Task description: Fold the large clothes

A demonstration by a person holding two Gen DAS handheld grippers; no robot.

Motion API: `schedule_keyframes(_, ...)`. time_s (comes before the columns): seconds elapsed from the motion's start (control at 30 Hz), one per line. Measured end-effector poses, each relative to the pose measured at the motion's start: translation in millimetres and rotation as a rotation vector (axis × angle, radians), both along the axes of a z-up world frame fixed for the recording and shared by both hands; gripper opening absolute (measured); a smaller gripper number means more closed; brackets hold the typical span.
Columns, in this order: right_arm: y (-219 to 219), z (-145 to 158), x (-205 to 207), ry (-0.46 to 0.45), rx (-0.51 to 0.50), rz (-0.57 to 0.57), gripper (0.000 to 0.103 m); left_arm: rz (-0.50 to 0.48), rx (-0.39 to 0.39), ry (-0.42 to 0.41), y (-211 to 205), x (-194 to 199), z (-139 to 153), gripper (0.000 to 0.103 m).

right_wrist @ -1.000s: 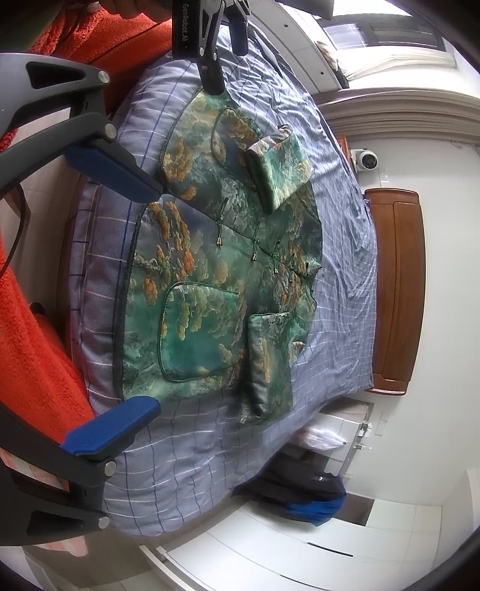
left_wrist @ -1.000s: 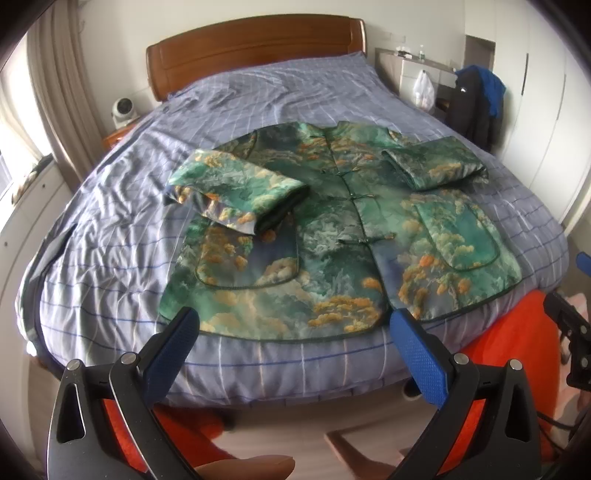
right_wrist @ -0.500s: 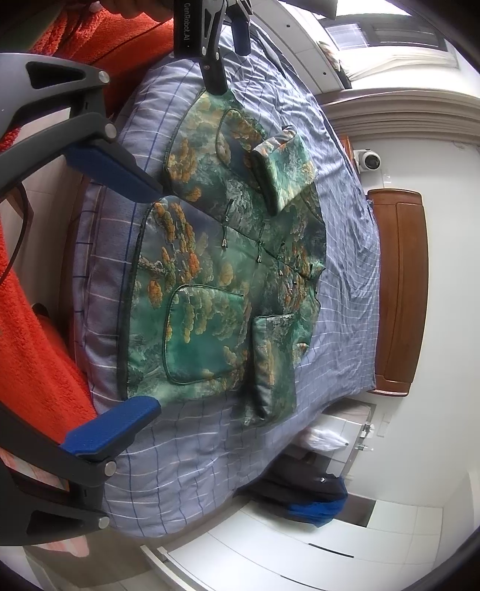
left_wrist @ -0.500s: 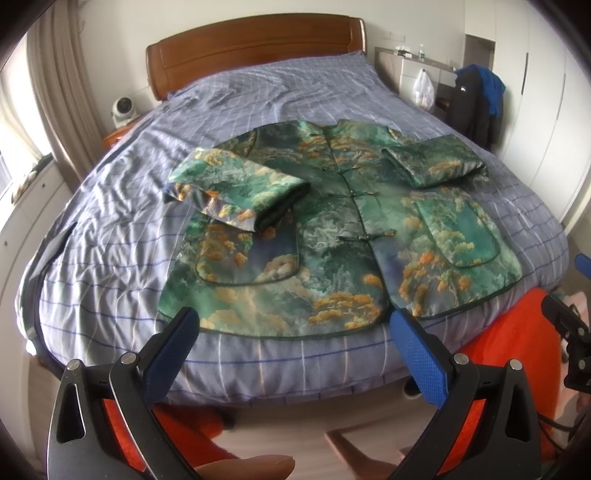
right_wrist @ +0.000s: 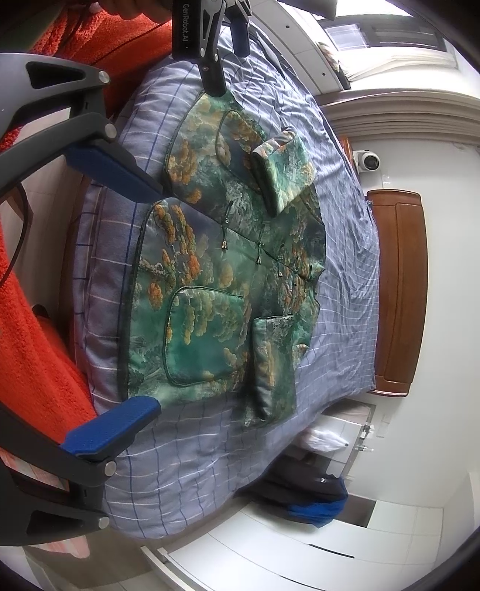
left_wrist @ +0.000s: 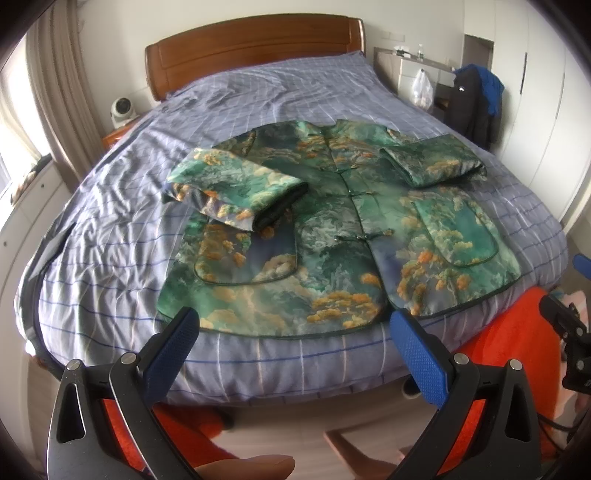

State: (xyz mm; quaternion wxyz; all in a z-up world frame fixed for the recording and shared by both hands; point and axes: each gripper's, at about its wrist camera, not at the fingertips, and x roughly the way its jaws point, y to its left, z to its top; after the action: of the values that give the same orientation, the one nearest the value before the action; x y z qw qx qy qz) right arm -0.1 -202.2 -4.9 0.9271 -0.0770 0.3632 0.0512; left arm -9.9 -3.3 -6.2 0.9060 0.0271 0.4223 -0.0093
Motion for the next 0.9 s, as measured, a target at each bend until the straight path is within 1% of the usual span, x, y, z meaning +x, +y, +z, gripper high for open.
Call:
schedule_keyframes(0.47,-1.3,-0.7,1.3,-0.006,0.005,-0.004,0.103,0.0,-0.001,-0.004,-2.7,-1.5,-1.9,0.103)
schedule_keyframes(0.57,-0.9,-2.1,2.0,0.004,0.004,-0.006,0.103,0.0,-0.005,-0.002,-3.2,-2.2,-3.4,0.103)
schedule_keyframes(0.9,9.5,-3.5,2.2,0.011,-0.013,0.013,0.103,-0.003,-0.015,0.01,-0.9,-0.3,-3.8,0.103)
